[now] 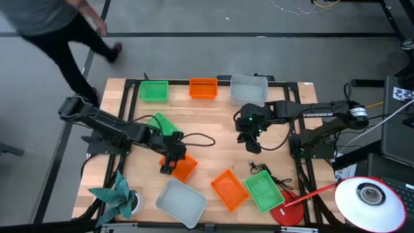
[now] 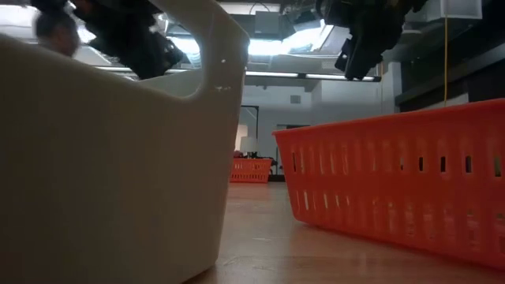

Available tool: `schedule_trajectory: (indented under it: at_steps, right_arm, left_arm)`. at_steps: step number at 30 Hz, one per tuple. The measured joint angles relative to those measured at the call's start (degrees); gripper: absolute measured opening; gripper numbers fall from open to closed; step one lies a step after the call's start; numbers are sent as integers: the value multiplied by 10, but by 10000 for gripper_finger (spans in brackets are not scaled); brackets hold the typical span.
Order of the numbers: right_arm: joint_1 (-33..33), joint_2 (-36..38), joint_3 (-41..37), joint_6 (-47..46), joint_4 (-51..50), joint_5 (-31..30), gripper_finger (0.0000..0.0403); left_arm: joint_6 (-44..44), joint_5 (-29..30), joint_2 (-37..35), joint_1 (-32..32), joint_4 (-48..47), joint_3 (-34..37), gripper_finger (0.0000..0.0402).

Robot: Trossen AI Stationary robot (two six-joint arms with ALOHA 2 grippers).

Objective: Stack baskets by color
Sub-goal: Stack the middle orange bin on top of the top orange bin

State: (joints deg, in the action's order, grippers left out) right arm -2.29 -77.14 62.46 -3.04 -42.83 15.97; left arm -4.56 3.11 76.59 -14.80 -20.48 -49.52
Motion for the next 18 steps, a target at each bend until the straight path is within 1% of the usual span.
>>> schedule_trajectory:
  at_steps: [2, 5, 6, 7, 10, 13, 14, 16, 18]
  right_arm:
    - [10, 0, 0, 0, 0, 0, 64]
    - [21, 0, 0, 3, 0, 1, 64]
    - [23, 0, 0, 3, 0, 2, 64]
    - [26, 0, 0, 3, 1, 2, 64]
    - [31, 0, 0, 3, 1, 2, 64]
    - [34, 0, 0, 3, 2, 2, 64]
    - [34, 0, 0, 3, 2, 1, 64]
    - [34, 0, 0, 3, 2, 1, 64]
    - [34, 0, 0, 3, 2, 1, 64]
  left_arm:
    - [-20, -40, 13, 12, -20, 0, 0]
    - [-42, -132, 37, 24, -51, 0, 0]
    - [-43, -146, 44, 25, -55, 0, 0]
    - [-43, -148, 52, 25, -54, 0, 0]
    - [-23, -147, 84, 27, -52, 0, 0]
    - [11, -143, 135, 38, -56, 0, 0]
    - [28, -127, 152, 43, -53, 0, 0]
    - [70, -70, 182, 62, -36, -1, 0]
    - [112, -12, 198, 89, -21, -19, 0]
